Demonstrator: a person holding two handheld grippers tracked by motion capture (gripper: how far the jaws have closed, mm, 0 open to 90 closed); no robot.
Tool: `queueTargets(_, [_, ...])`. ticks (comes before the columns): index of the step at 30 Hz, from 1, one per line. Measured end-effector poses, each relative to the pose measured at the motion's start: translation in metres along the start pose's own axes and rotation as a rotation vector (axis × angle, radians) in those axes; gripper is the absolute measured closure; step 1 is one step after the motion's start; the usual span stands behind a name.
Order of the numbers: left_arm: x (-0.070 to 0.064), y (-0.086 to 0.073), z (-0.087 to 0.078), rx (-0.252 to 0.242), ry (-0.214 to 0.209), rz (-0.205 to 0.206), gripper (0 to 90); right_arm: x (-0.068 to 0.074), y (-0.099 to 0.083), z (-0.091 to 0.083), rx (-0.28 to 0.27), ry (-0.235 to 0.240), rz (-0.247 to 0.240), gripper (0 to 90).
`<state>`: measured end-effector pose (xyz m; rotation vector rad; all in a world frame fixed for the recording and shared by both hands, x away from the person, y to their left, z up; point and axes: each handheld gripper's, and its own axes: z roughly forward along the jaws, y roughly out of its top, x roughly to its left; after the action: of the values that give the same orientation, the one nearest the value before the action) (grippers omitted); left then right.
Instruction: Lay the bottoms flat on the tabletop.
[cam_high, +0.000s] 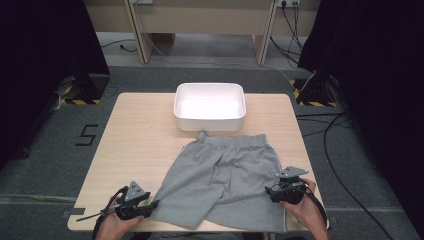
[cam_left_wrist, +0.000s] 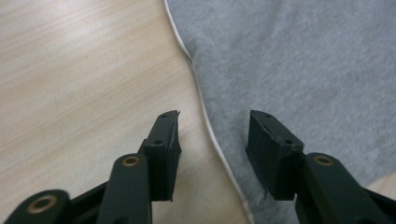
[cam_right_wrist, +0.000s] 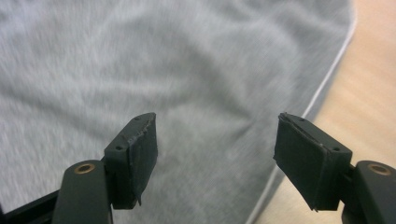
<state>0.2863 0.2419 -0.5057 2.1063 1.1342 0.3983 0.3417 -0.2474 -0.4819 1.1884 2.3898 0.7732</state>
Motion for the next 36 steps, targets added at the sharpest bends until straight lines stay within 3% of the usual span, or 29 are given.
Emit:
queueTargets(2, [-0.001, 0.009, 0.003, -0.022, 0.002, -0.003, 49.8, 0.000, 0.005, -0.003, -0.030, -0.015, 0.000, 30.6])
queueTargets(3, [-0.002, 0.021, 0.008, -0.041, 0.003, 0.015, 48.9, 0.001, 0.011, -0.003, -0.048, -0.015, 0.001, 30.6])
queueTargets(8, [-0.008, 0.049, 0.027, -0.062, -0.030, 0.034, 47.2, 0.009, 0.026, 0.005, -0.065, 0.005, -0.030, 30.7])
queueTargets(12, [-0.011, 0.064, 0.043, -0.081, -0.067, 0.025, 46.0, 0.010, 0.034, 0.014, -0.076, 0.044, -0.022, 31.1])
queueTargets(16, [-0.010, 0.072, 0.059, -0.078, -0.068, 0.024, 43.1, 0.009, 0.039, 0.023, -0.081, 0.056, -0.014, 31.1])
queueTargets(20, [-0.008, 0.075, 0.071, -0.077, -0.084, 0.014, 42.6, 0.010, 0.039, 0.028, -0.088, 0.069, -0.002, 31.2])
queueTargets(23, [-0.005, 0.071, 0.081, -0.057, -0.096, 0.017, 42.5, 0.014, 0.035, 0.038, -0.061, 0.084, -0.009, 31.2])
queueTargets(28, [-0.004, 0.069, 0.080, -0.060, -0.092, 0.027, 43.3, 0.016, 0.029, 0.047, -0.046, 0.092, 0.000, 30.1])
queueTargets(31, [-0.005, 0.065, 0.079, -0.071, -0.077, 0.062, 43.7, 0.015, 0.027, 0.045, -0.032, 0.103, 0.000, 30.0])
queueTargets(36, [-0.005, 0.061, 0.075, -0.058, -0.066, 0.079, 43.5, 0.013, 0.024, 0.043, -0.037, 0.113, -0.016, 30.0])
